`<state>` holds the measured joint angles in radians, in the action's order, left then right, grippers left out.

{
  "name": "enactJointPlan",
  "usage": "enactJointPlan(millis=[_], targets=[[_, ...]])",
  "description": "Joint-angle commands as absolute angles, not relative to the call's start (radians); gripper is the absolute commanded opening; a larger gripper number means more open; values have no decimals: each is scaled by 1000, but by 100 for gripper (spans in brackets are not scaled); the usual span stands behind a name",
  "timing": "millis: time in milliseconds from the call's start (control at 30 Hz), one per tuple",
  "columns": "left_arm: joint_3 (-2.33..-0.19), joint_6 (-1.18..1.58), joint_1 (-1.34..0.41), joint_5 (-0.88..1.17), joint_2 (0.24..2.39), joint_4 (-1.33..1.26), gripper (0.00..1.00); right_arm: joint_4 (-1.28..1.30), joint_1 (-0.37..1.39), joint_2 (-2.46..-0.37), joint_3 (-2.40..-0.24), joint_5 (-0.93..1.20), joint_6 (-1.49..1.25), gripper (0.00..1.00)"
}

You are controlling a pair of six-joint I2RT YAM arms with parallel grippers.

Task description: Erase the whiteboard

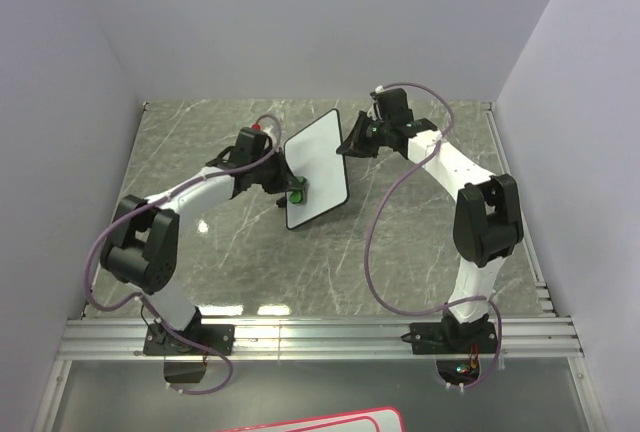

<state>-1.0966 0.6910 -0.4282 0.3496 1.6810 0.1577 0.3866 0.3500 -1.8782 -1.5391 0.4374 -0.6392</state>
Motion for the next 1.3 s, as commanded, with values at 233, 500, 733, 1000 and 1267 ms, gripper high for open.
enactJointPlan(millis=[233, 500, 733, 1000, 1267], targets=[[-1112, 557, -181, 109, 1571, 446, 0, 403, 391, -1779, -1476, 405, -611, 0], [-1028, 521, -143, 3, 1638, 474, 0, 353, 396, -1772, -1468, 345, -644, 0], [-977, 522, -141, 3, 1646, 468, 0, 348, 399, -1796, -1493, 293, -660, 0], [-973, 512, -140, -34, 1680, 468, 0, 350, 403, -1816, -1500, 290, -650, 34], [-985, 511, -140, -49, 1721, 474, 29, 417, 397, -1764, -1560, 236, -601, 82]])
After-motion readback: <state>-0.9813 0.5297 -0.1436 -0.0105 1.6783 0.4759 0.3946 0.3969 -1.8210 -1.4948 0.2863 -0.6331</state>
